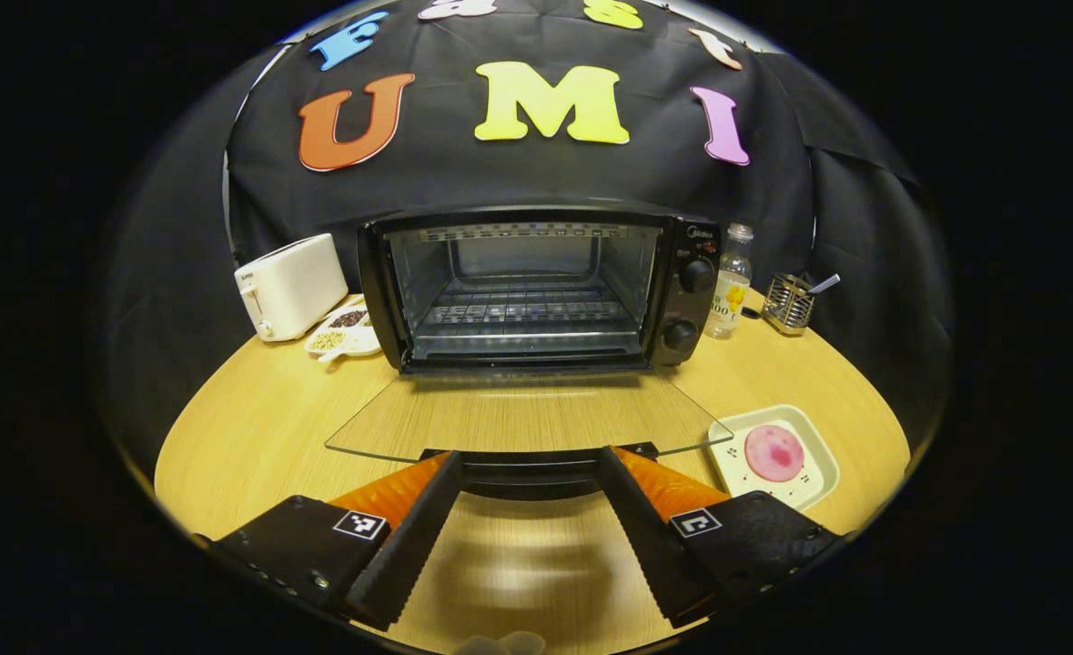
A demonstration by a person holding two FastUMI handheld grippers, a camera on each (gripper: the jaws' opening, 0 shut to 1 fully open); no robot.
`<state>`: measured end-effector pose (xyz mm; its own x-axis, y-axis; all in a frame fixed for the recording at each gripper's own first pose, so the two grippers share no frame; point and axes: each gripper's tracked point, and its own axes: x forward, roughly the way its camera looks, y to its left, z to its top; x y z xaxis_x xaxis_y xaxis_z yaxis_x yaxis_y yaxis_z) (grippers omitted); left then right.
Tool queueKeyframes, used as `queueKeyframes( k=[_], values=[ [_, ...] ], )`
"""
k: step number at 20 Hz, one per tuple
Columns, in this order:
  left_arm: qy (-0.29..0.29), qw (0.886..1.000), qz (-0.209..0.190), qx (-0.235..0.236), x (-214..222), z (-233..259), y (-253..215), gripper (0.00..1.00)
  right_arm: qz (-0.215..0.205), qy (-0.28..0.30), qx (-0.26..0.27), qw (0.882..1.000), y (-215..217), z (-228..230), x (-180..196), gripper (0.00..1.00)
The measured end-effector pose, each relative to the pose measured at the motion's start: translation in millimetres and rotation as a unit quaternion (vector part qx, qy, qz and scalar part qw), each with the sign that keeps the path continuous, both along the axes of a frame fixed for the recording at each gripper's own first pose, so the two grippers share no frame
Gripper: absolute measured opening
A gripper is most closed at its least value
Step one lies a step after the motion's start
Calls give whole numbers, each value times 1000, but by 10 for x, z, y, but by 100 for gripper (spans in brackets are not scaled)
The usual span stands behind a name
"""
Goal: Open the electric oven with the left hand, put the food in, and close the electric oven.
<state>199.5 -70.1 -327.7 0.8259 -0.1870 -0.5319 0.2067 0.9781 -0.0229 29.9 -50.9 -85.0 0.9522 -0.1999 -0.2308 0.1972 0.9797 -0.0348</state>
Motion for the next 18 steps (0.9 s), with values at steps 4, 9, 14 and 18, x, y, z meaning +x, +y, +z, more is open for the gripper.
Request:
queueKeyframes(
  k=[4, 9, 14, 18],
  values=[
    [36, 999, 11, 3, -36, -278, 13, 98, 2, 16, -3, 1000, -45, -104, 5, 100],
    [43, 999, 6, 11, -29, -356, -8, 97, -3, 37, 2, 999, -178, -285, 30, 100],
    [17, 999, 22, 18, -70, -191, 56, 97, 15, 67, 18, 998, -284, -574, 196, 100],
    [-22, 999, 33, 12, -299, 212, 174, 97, 48, 113, 44, 991, -319, -993, 483, 100]
  ],
)
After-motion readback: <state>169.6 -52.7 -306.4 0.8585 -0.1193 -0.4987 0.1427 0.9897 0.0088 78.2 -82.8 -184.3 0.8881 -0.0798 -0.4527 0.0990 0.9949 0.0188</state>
